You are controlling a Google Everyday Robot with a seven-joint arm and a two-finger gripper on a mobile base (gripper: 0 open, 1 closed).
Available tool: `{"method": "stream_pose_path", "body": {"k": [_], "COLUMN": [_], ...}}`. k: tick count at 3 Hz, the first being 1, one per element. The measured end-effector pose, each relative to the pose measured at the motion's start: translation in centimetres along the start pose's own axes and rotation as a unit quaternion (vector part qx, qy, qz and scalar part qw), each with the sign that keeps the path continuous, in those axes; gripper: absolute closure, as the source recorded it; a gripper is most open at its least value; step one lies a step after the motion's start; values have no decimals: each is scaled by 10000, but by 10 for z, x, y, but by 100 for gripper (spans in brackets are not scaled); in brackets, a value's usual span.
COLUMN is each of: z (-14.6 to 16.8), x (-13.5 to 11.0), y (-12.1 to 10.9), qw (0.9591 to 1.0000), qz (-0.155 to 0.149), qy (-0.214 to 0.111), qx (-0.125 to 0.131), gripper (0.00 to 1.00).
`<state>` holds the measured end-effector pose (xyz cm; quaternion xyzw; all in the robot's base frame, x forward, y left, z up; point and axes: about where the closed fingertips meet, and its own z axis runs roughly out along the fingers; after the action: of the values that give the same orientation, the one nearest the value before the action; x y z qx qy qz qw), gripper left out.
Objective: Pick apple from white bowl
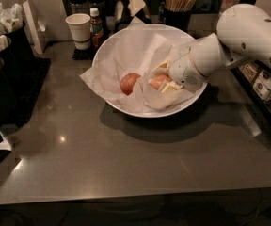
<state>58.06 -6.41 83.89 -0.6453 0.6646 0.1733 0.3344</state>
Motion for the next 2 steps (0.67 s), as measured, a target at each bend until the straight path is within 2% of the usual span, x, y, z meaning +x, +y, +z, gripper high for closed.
{"method": "stream_pose_path", "body": {"k": [1, 2], "z": [-5, -12], "x": [-4, -22], "y": [-2, -10], "qw": [9994, 9912], "qz": [-53, -205], "qy": [-340, -1276], "qx": [-20, -285], "gripper": [90, 100]}}
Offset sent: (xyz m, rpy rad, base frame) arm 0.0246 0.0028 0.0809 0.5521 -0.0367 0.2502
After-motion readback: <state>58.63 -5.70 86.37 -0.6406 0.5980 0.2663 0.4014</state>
